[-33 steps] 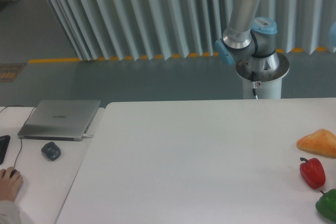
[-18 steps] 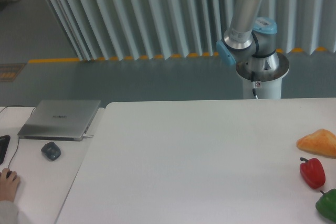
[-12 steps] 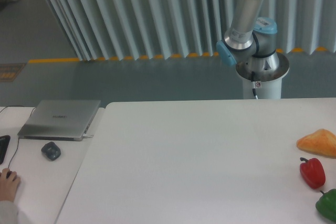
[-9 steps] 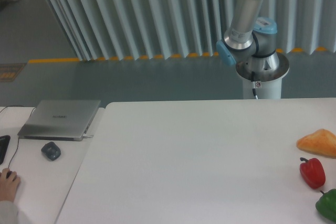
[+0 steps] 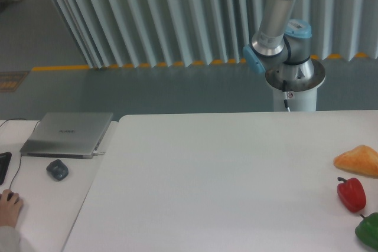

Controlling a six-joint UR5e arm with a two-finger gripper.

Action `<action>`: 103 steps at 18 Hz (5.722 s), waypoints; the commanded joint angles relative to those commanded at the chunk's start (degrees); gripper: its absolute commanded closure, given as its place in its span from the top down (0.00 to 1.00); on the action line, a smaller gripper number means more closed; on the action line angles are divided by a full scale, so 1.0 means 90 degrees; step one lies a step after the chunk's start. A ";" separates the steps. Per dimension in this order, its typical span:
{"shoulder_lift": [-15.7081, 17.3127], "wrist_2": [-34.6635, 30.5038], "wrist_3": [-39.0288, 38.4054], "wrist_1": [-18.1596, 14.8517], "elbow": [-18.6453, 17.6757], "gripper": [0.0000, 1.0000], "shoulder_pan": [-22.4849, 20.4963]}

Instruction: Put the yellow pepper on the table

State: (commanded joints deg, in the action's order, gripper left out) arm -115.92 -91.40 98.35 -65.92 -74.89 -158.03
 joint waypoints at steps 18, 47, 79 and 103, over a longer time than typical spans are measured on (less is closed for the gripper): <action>-0.1495 -0.0967 -0.1494 0.0019 0.0851 1.00 -0.0215; -0.0316 0.0544 -0.1931 -0.0332 0.0354 0.28 -0.0205; -0.0060 -0.1055 -0.4884 0.0439 -0.1093 1.00 0.2881; -0.0147 -0.0079 -0.1299 -0.1377 0.0304 1.00 0.1094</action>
State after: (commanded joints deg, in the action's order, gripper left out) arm -117.25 -92.11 86.66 -78.31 -72.16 -148.18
